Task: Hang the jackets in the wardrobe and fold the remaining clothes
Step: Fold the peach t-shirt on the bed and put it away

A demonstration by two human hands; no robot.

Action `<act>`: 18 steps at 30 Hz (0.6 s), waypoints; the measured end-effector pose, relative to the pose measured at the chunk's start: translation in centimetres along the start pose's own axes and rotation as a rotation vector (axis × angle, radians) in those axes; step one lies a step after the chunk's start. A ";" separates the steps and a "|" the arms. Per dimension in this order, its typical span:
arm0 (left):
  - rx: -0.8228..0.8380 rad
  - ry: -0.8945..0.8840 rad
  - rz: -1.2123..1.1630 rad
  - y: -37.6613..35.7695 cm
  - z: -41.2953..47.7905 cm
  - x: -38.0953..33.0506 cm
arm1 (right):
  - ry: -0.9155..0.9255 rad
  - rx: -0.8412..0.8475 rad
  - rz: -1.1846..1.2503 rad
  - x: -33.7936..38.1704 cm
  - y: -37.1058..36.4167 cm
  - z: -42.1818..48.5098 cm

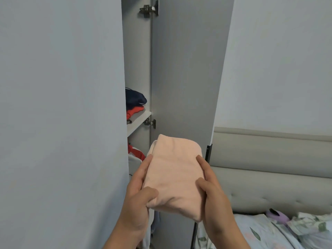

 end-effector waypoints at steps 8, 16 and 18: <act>-0.051 -0.025 -0.078 -1.6 6.6 -0.1 | 0.081 -0.056 0.005 2.7 -2.5 5.7; -0.113 -0.078 -0.060 -2.4 12.3 -0.2 | 0.091 -0.059 0.068 3.1 -4.2 12.1; -0.131 -0.101 -0.049 -2.5 14.2 -0.1 | 0.095 -0.024 0.080 3.1 -4.9 14.4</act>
Point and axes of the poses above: each hand's wrist, its own z-axis towards the middle knuckle, its own y-axis out of the back of the hand, x = y × z, the point moved 7 cm from there along z, towards the middle knuckle, and after that the axes turned 8 degrees about -x, right-handed, at the moved point
